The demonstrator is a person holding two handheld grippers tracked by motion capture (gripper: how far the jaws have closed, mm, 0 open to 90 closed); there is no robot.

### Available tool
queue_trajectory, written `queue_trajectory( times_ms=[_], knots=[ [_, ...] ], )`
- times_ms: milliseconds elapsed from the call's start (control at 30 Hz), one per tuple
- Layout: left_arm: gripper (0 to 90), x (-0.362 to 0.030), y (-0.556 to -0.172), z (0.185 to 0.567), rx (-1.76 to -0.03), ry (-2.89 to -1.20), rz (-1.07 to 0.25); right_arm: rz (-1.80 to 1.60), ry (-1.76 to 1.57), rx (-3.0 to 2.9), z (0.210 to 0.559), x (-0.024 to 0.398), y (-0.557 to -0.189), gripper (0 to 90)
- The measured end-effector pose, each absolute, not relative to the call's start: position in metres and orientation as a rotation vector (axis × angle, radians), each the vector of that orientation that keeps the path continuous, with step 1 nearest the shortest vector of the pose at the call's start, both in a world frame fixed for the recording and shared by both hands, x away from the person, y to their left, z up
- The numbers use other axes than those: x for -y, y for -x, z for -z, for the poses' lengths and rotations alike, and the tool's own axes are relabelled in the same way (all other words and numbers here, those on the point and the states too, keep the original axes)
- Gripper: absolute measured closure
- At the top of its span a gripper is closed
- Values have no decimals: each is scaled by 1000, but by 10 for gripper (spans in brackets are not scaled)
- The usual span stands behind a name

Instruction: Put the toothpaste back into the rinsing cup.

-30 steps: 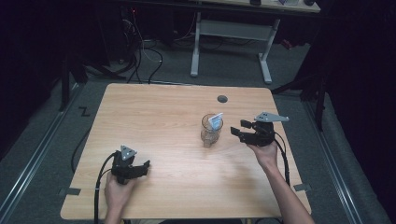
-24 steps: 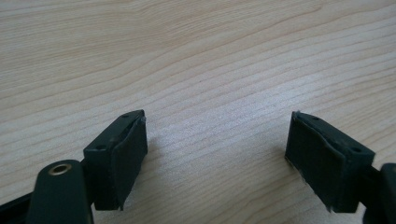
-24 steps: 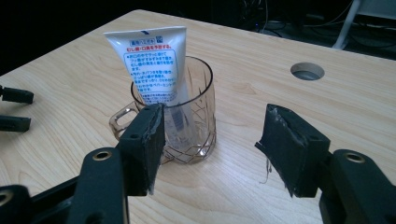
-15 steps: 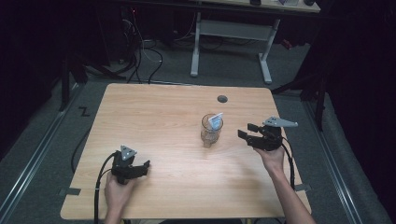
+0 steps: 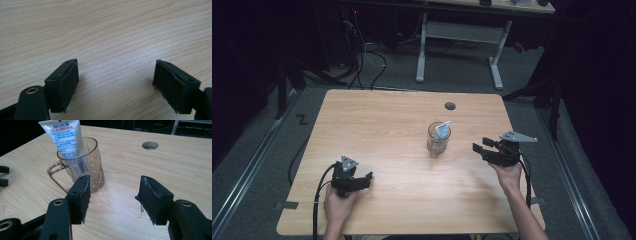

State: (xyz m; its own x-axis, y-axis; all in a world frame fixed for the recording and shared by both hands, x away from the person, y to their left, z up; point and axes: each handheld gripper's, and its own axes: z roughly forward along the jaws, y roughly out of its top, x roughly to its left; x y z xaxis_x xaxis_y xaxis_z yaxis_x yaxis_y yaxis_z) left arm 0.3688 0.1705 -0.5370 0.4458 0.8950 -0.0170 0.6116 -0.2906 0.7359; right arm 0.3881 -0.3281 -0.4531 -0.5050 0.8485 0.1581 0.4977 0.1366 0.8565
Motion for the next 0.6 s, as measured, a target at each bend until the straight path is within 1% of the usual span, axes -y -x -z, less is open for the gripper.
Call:
queue_trajectory(
  times_ms=[600],
  knots=[
    [208, -170, -369, 537, -1258, -2016, -532, -1273, -1371, -2056, 474, 339, -382, 444]
  ],
)
